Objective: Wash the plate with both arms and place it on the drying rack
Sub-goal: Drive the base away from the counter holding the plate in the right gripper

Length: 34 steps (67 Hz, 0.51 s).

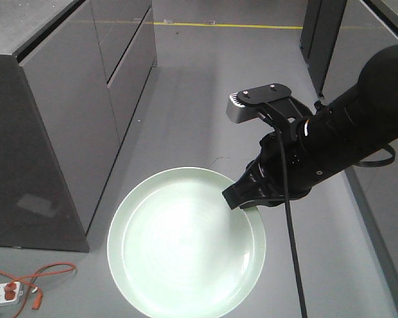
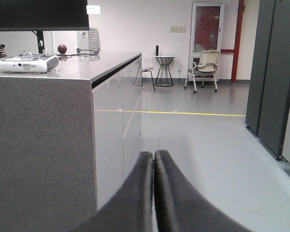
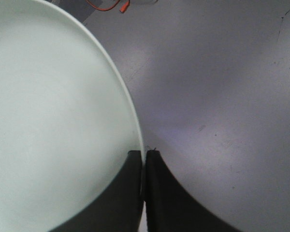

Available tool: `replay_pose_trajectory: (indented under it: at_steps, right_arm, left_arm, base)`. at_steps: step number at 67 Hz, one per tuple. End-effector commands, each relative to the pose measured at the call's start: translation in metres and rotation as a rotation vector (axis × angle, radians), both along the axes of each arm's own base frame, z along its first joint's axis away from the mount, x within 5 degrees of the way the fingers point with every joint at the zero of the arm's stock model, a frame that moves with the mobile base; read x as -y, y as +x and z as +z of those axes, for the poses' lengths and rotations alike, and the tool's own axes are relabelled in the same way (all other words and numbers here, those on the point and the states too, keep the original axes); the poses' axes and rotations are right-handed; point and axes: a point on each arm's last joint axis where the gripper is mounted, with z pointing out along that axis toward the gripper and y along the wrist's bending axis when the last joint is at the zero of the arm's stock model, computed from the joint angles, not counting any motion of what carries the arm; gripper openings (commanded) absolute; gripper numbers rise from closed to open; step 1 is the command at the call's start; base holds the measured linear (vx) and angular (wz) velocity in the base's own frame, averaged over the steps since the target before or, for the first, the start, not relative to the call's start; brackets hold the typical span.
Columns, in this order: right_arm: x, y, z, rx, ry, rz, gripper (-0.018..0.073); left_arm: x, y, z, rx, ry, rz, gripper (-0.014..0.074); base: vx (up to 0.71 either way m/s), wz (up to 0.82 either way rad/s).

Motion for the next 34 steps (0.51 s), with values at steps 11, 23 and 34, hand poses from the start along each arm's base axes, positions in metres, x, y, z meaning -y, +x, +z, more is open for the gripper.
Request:
replay_pose_trajectory:
  at_steps: [11, 23, 34]
  right_arm:
    - [0.0017, -0.004, 0.0209, 0.076, 0.059, -0.006, -0.0001]
    - [0.0017, -0.004, 0.0209, 0.076, 0.059, -0.006, -0.0001]
    - [0.0017, -0.0041, 0.0209, 0.075, 0.059, -0.006, -0.0001]
  left_arm:
    - [0.0003, -0.0033, 0.0151, 0.114, -0.005, -0.005, -0.0006]
    - [0.0003, -0.0033, 0.0151, 0.114, -0.005, -0.005, -0.0006]
    - [0.0003, -0.0033, 0.0151, 0.114, -0.005, -0.005, -0.0006]
  base:
    - [0.12, 0.04]
    - [0.13, 0.02]
    - [0.14, 0.01]
